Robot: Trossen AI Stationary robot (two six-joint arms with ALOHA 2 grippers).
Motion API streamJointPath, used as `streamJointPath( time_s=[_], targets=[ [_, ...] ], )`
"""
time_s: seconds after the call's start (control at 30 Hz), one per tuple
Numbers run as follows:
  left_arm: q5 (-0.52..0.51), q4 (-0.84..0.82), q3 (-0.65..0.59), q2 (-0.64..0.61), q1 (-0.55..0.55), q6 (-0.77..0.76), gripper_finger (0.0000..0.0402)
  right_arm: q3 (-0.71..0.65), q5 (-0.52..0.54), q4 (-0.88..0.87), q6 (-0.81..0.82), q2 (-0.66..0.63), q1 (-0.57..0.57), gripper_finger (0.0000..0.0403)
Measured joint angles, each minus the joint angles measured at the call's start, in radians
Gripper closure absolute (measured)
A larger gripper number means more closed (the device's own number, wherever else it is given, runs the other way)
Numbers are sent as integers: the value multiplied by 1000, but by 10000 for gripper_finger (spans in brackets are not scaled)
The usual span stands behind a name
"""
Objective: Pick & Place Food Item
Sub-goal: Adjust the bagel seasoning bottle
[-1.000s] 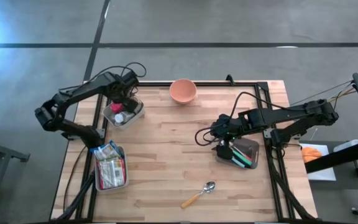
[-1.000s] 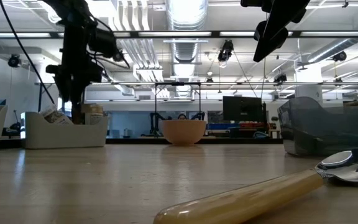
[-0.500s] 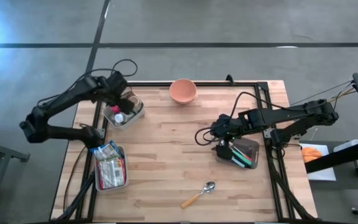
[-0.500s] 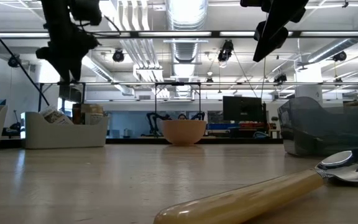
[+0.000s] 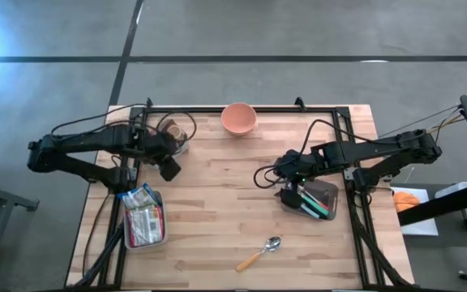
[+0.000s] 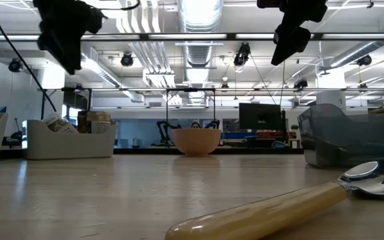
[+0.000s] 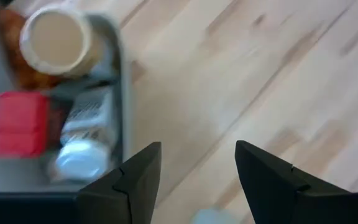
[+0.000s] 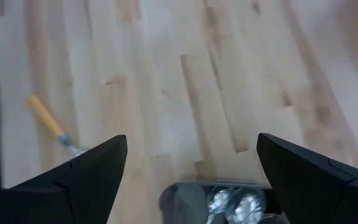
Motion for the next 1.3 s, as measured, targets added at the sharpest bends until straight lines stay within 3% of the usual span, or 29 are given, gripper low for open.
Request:
streamJointPath(
  time_s=[0.2,0.47,0.77,0.9,1.07,1.3],
  targets=[
    [-171,-171,-8,8,-16,-147,196,0,-70,13,22,0,11,45],
    [-184,-148,-89,23,5,-112,185,0,-74,47,-18,0,35,45],
    [-160,-149,-159,25,96,-142,78,0,-73,47,-36,0,37,45],
    [-157,-123,-206,24,109,-159,51,0,-73,47,-44,0,37,45],
    [-131,-65,-265,24,121,-115,55,0,-73,47,-52,0,37,45],
    [-122,-18,-296,24,155,-33,91,0,-74,48,-51,0,37,45]
  ],
)
